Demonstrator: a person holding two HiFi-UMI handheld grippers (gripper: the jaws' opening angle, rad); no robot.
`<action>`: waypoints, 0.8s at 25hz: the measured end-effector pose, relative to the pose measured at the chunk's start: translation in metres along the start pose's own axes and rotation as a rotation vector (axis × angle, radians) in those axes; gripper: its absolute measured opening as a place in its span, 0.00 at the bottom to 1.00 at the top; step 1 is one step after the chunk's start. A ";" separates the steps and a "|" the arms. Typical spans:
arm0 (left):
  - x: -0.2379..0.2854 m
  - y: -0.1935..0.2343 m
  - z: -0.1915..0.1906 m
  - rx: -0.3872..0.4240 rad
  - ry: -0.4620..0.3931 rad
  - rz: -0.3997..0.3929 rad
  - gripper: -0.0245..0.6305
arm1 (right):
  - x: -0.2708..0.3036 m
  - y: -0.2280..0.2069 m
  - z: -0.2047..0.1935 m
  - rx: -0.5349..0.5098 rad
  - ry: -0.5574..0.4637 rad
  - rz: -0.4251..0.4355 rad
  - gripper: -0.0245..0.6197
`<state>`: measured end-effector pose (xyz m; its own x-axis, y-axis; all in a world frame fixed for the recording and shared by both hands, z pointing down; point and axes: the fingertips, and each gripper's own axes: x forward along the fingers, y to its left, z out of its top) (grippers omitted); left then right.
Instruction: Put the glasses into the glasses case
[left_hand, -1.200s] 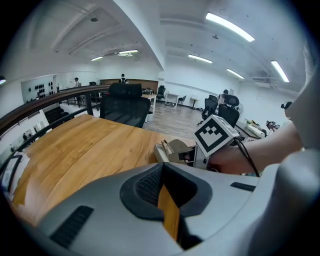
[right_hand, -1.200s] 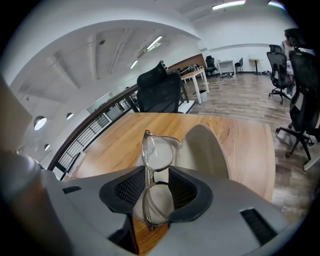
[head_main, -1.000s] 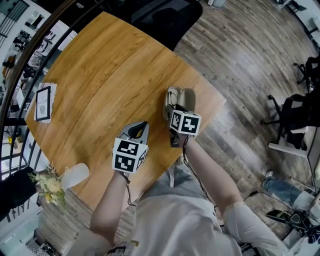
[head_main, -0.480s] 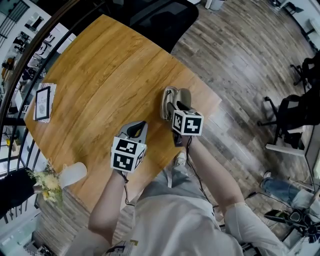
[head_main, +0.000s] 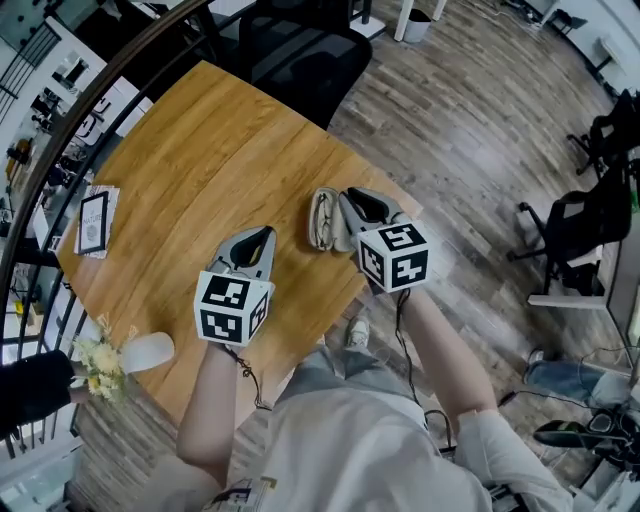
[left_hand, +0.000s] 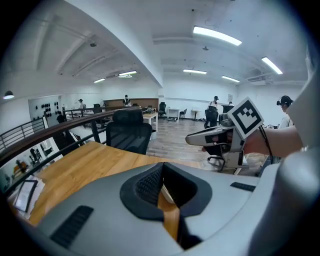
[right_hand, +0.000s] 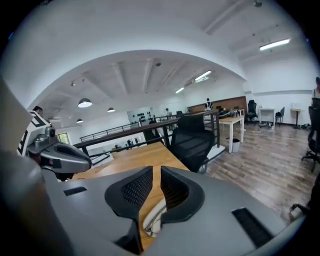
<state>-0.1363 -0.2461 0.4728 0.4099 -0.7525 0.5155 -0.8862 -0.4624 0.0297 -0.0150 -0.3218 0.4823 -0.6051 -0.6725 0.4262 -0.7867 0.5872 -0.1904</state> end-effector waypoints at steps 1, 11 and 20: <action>-0.006 -0.001 0.010 0.012 -0.018 0.010 0.06 | -0.011 0.003 0.012 -0.002 -0.030 0.005 0.15; -0.081 -0.025 0.119 0.168 -0.250 0.102 0.06 | -0.130 0.030 0.118 -0.050 -0.281 0.064 0.11; -0.134 -0.054 0.166 0.247 -0.375 0.134 0.06 | -0.213 0.048 0.155 -0.126 -0.408 0.053 0.10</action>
<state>-0.1081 -0.1978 0.2602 0.3851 -0.9099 0.1543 -0.8774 -0.4128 -0.2444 0.0571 -0.2200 0.2452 -0.6626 -0.7484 0.0294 -0.7478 0.6588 -0.0825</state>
